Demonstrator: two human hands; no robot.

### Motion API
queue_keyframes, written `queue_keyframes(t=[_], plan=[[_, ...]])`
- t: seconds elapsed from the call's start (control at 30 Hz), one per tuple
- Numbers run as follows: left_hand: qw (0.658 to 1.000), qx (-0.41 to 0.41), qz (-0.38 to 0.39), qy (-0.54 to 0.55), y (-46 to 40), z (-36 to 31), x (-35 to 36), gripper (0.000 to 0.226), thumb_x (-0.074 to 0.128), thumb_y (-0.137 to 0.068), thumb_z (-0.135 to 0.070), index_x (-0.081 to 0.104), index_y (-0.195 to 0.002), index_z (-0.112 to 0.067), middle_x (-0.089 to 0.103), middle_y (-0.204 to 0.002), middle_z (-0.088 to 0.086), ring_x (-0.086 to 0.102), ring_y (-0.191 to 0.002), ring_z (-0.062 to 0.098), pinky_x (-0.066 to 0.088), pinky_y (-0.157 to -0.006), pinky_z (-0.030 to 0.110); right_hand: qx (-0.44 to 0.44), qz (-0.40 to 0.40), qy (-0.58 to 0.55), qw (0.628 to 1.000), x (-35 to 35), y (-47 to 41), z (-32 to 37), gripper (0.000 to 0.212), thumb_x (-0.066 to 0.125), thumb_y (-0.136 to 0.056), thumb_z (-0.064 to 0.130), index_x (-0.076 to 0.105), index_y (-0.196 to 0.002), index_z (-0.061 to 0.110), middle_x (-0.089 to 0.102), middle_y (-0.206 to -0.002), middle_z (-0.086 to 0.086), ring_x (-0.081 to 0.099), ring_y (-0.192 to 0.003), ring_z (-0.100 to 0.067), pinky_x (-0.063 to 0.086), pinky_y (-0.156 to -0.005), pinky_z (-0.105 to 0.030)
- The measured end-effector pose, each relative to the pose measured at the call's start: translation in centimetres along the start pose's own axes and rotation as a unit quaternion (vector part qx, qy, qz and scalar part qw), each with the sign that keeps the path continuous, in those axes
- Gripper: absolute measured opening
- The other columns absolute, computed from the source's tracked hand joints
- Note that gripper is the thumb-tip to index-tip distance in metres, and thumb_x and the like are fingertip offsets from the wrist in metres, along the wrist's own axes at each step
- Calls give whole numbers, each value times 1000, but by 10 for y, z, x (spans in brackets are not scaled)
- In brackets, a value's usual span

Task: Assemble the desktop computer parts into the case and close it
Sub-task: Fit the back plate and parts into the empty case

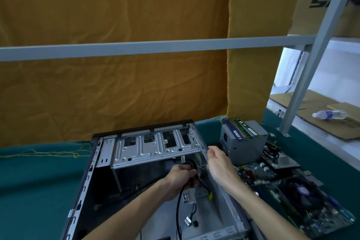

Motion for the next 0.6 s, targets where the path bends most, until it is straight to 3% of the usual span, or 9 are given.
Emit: queue_keyframes(t=[0.07, 0.17, 0.4, 0.5, 0.6], plan=[[1000, 4, 3, -17, 0, -2, -1, 18, 51, -104, -5, 64, -93, -2, 66, -86, 15, 58, -70, 23, 43, -67, 34, 0, -1, 7, 1000, 1, -1, -1, 38, 26, -112, 33, 51, -137, 19, 52, -104, 3, 44, -81, -2, 35, -83, -32], [1000, 12, 8, 5, -1, -4, 5, 16, 48, -105, 0, 60, -94, 2, 66, -84, 14, 57, -66, 21, 50, -61, 29, 2, -9, 16, 1000, 1, -3, -2, 34, 26, -112, 32, 54, -126, 18, 51, -99, 3, 45, -83, -10, 37, -83, -34], [995, 27, 34, -88, -7, -14, 21, 28, 33, -99, 8, 60, -91, 7, 70, -70, 12, 67, -59, 20, 54, -59, 27, 7, -19, 10, 1000, 2, -7, -4, 28, 27, -111, 33, 53, -114, 23, 51, -90, 10, 46, -79, -1, 38, -79, -34], [991, 6, 67, -117, -6, -13, 20, 30, 30, -99, 4, 61, -100, 5, 73, -78, 11, 71, -69, 22, 55, -63, 25, 6, -18, 7, 1000, 2, -9, -4, 20, 27, -111, 32, 47, -106, 30, 50, -90, 12, 44, -78, 2, 36, -77, -33], [985, -2, 84, -149, -3, -6, 19, 26, 30, -106, -10, 56, -101, -6, 78, -88, 6, 76, -81, 18, 47, -54, 16, -1, -18, -9, 1000, 2, -9, -6, 19, 27, -111, 33, 46, -109, 33, 50, -92, 16, 44, -80, 7, 35, -75, -31]])
Point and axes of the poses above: each hand's wrist, its own y-axis away from the middle knuckle, its own x-axis out of the palm, z = x × y, the point moved 5 cm from there along -y, towards the middle knuckle
